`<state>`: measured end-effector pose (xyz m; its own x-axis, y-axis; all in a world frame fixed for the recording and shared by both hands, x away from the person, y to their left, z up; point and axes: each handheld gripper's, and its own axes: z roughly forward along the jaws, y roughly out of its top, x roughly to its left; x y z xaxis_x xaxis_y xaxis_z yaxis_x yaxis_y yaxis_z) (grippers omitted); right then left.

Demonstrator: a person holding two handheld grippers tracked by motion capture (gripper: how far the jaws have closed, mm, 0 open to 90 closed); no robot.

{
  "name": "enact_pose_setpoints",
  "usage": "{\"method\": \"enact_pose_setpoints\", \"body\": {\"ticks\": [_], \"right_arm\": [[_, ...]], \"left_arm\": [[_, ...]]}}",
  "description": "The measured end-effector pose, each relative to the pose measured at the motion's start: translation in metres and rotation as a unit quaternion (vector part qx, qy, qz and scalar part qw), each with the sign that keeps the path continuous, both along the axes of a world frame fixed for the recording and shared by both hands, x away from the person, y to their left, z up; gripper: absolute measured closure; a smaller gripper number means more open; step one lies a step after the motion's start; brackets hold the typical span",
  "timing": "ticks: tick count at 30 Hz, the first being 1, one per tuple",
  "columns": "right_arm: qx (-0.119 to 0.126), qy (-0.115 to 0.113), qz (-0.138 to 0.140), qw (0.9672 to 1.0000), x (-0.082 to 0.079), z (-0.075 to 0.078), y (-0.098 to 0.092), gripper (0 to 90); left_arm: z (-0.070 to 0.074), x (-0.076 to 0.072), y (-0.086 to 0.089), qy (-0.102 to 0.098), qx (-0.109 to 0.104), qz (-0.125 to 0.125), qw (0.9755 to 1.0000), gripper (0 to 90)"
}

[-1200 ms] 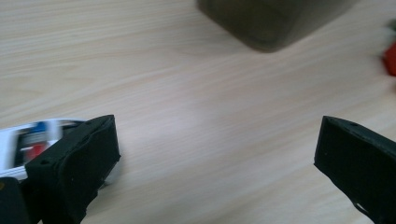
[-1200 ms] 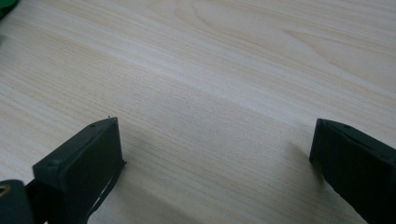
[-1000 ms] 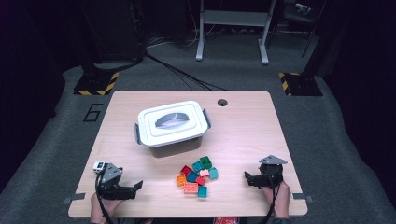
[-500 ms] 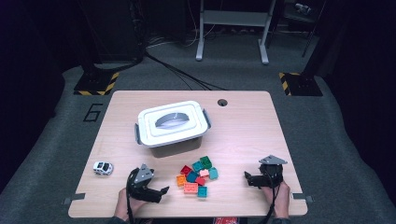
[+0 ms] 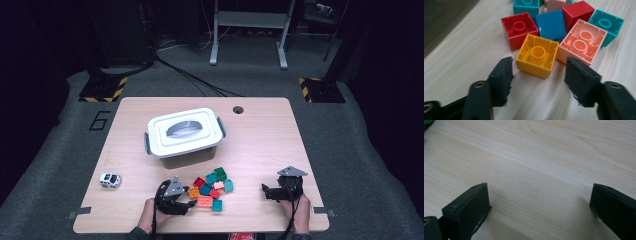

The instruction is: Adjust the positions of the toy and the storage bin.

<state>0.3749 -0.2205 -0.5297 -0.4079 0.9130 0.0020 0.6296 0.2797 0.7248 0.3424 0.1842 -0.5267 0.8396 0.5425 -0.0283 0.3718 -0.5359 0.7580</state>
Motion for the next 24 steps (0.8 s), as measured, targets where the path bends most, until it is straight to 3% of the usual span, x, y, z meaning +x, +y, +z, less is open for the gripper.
{"method": "enact_pose_setpoints", "body": {"ticks": [7,13,21,24], "right_arm": [[0.002,0.001,-0.002,1.0,0.0,0.0,0.0,1.9],[0.002,0.001,-0.002,1.0,0.0,0.0,0.0,1.9],[0.0,-0.001,0.002,1.0,0.0,0.0,0.0,2.2],[0.0,-0.001,0.002,1.0,0.0,0.0,0.0,2.2]], "left_arm": [[0.001,0.003,-0.015,-0.003,0.005,-0.019,0.9998,54.3],[0.001,0.005,-0.031,-0.005,0.005,-0.031,0.9995,57.9],[0.001,0.005,-0.047,-0.014,0.011,-0.037,0.9992,57.8],[0.005,0.004,-0.041,-0.016,0.011,-0.028,0.9994,48.0]]}}
